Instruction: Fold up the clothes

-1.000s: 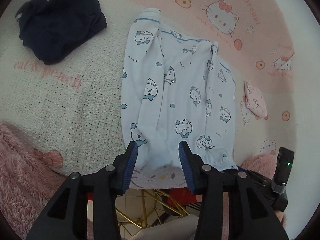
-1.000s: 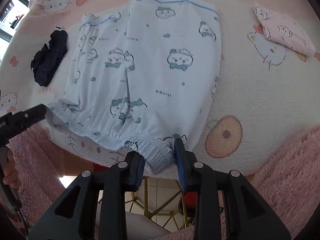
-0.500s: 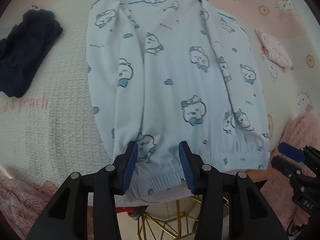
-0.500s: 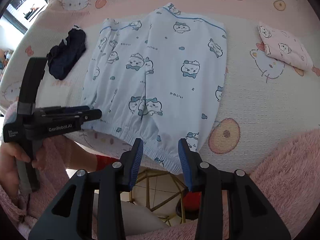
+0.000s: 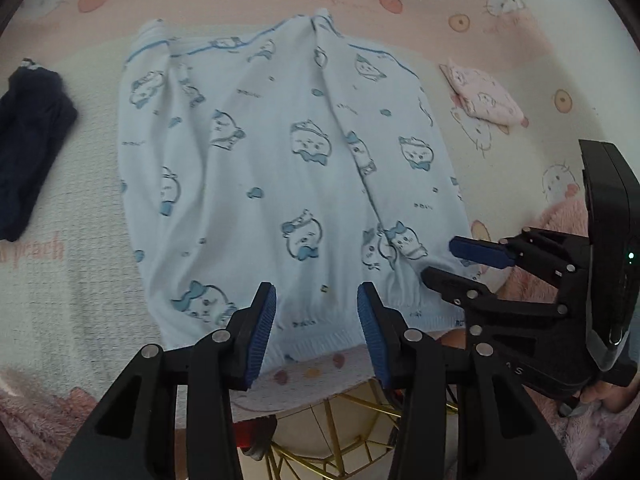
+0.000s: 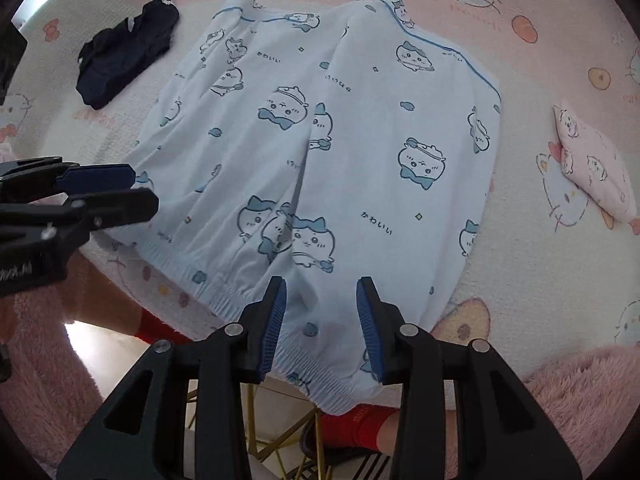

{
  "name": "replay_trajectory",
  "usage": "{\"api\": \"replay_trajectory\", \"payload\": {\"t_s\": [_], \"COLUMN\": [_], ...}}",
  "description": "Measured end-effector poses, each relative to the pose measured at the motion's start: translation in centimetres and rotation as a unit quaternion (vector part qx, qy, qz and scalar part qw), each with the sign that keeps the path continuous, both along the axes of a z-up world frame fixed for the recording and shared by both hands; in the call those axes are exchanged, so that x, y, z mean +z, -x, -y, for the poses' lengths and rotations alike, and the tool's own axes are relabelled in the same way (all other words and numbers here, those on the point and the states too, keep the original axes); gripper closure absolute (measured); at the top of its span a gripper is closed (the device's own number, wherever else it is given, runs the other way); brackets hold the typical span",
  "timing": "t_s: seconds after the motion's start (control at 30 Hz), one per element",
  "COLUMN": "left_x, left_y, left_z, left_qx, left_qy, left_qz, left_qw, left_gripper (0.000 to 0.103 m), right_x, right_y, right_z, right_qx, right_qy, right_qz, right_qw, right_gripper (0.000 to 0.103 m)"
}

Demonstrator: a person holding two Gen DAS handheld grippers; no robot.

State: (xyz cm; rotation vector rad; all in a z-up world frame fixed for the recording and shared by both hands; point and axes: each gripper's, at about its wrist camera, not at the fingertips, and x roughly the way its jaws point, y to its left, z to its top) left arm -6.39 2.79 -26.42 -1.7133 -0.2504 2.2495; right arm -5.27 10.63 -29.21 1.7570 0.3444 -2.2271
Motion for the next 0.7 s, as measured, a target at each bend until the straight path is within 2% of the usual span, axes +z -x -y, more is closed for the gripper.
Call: {"api": "replay_trajectory", "payload": {"t_s": [0.07,0.13,0.23,0.3,0.4,0.6,0.7], "left_x": [-0.7,-1.5,-2.6,-2.9,-2.9,-0.9,-0.1], "left_y": [0.1,0.3,0.4,0.9,1.2,1.0,1.0], "left_z": [-1.3,-2.1,-2.3,-2.6,-2.0,0.3,1.6], "left_qx": [-0.021,-0.04,-0.052,-0.051,-0.037,-0.007,0.016], "left_qy": [0.004,0.014,0.018,0.026,0.012,-0.025,-0.04], "left_qz": [0.005,0.008,0.019,0.013,0.015,-0.013,-0.024], "left_qw": [0.9998,0.999,0.9983,0.9983,0.9991,0.9996,0.9988], "left_gripper": [0.058,0.059,0.063,0.088,0.094,0.094,0.094], "right_x": [-0.8,-1.8,-1.9,-1.7,-1.1,1.6,1.5], "right_y": [-0.2,-0.4,-0.3,-0.2,0.3,0.1,0.3], "right_z": [-0.4,-1.0,-1.4,-1.7,-2.6,-3.3,-3.7], "right_qx": [0.003,-0.004,-0.009,-0.014,-0.033,-0.045,-0.057], "right_qy": [0.011,0.022,0.019,0.019,0.033,0.014,0.016], "right_qz": [0.017,0.038,0.033,0.025,0.014,-0.05,-0.052], "right_qw": [1.0,0.999,0.999,0.999,0.999,0.998,0.997], "right_gripper": [0.083,0.089,0.09,0.09,0.095,0.096,0.096]}}
